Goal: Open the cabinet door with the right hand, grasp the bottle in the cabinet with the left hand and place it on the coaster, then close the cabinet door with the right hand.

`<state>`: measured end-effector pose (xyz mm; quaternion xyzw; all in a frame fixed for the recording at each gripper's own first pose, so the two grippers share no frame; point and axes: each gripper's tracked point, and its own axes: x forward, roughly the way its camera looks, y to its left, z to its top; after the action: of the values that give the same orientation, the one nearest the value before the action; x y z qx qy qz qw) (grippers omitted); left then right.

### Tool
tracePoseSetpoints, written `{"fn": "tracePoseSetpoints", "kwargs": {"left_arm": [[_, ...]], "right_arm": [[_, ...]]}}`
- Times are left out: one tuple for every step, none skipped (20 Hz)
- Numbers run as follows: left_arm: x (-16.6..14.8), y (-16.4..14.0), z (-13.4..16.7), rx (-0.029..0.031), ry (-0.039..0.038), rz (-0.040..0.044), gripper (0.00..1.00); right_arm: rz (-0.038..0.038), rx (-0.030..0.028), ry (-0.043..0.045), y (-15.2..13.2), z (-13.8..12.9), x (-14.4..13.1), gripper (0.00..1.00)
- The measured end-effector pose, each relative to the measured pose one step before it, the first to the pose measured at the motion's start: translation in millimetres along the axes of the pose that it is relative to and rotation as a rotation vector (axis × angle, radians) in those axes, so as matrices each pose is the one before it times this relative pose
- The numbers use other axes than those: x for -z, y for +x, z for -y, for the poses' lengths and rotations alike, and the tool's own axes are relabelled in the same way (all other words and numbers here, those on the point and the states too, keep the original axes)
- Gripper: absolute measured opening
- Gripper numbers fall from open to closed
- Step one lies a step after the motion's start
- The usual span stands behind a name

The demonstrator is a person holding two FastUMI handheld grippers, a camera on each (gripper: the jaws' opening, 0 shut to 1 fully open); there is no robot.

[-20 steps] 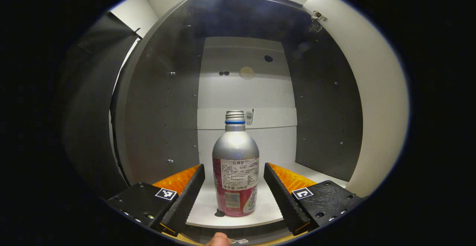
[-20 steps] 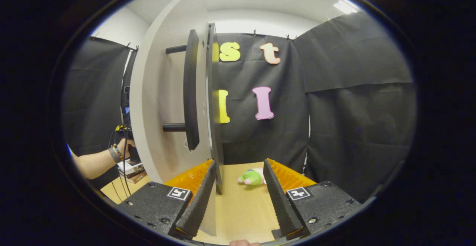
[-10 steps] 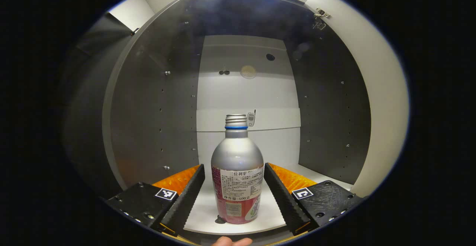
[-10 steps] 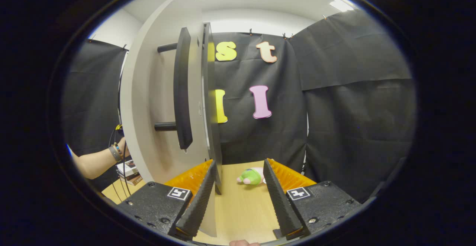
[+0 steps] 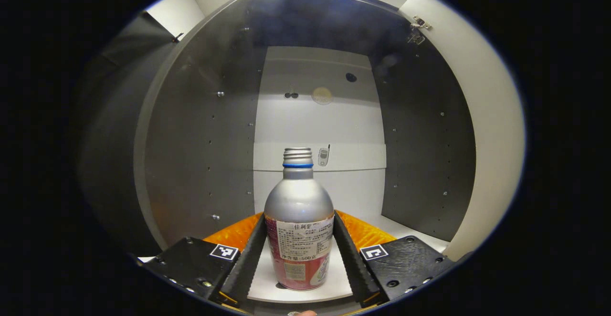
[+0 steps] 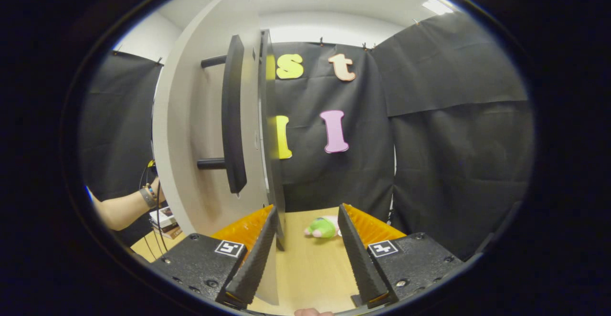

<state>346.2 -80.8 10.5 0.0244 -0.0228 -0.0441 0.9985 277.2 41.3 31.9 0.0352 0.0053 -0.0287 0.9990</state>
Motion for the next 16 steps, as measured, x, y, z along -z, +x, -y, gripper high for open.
{"fn": "tracePoseSetpoints", "kwargs": {"left_arm": [[-3.19, -2.91, -1.39, 0.00071, -0.00861, 0.00427, 0.78], [-2.97, -4.33, -0.74, 0.00455, -0.00688, 0.00886, 0.78], [-3.63, -3.84, -2.1, 0.00048, -0.00089, 0.00855, 0.78], [-2.15, -4.24, -2.5, -0.00027, -0.00026, 0.00621, 0.77], [-2.42, -5.45, -2.26, 0.0007, -0.0001, 0.00756, 0.77], [-2.13, -5.42, -2.52, -0.00176, -0.00019, 0.00641, 0.77], [-1.01, -6.15, -2.75, 0.00057, -0.00091, 0.0041, 0.77], [-0.31, -6.3, -1.84, 0.00214, 0.00169, 0.00255, 0.77], [0.33, -7.45, -2.7, 0.00056, 0.00482, 0.0005, 0.78], [0.24, -7.49, -2.36, 0.00103, 0.00361, 0.00148, 0.77], [1.14, -8.82, -2.33, 0.00082, 0.00287, 0.00334, 0.77], [1.77, -9.16, -2.78, 0.00045, 0.00549, -0.00093, 0.77], [3.06, -10.71, -2.6, 0.00029, 0.00711, -0.00273, 0.77], [3.6, -11.12, -3.56, -0.00118, 0.00907, -0.00261, 0.77], [4.3, -11.54, -3.58, -0.00301, 0.0086, -0.00323, 0.77], [5.57, -12.2, -3.27, -0.00479, 0.00678, -0.00311, 0.77]], "right_arm": [[0.00002, -0.00294, -0.0006, 0.03, -0.15, 1.24, 0.8], [-0.00087, -0.00117, 0.0007, 0.45, 0.29, -0.28, 0.8], [-0.00217, -0.00193, 0.00079, 0.47, -0.51, 1.41, 0.8], [0.00152, -0.00448, 0.00199, -0.22, -0.86, -0.59, 0.81], [0.00197, -0.00496, 0.00091, 0.79, -0.62, 0.15, 0.8], [0.00053, -0.00392, -0.0009, 0.09, -0.37, 0.25, 0.8], [0.00168, -0.00501, -0.00228, 0.17, -0.34, 0.14, 0.8], [0.00052, -0.00424, -0.00323, 0.06, 0.05, 0.05, 0.8], [-0.0004, -0.00421, -0.0037, 0.41, 0.07, 1.06, 0.8], [-0.0001, -0.00291, -0.00418, -0.36, 0.36, 0.02, 0.8], [0.0014, -0.00427, -0.00434, 0.08, 0.03, 0.48, 0.8], [0.00236, -0.00395, -0.00265, -0.14, 0.16, -0.12, 0.8], [0.00409, -0.00154, -0.00298, 0.33, 0.4, 0.55, 0.8], [0.00226, -0.00002, -0.00125, 0.25, 0.48, -0.14, 0.8], [0.001, -0.00312, 0.00109, 0.31, -0.67, 1.08, 0.8], [0.00163, -0.00416, 0.00156, -0.01, -0.26, -0.1, 0.8]]}}
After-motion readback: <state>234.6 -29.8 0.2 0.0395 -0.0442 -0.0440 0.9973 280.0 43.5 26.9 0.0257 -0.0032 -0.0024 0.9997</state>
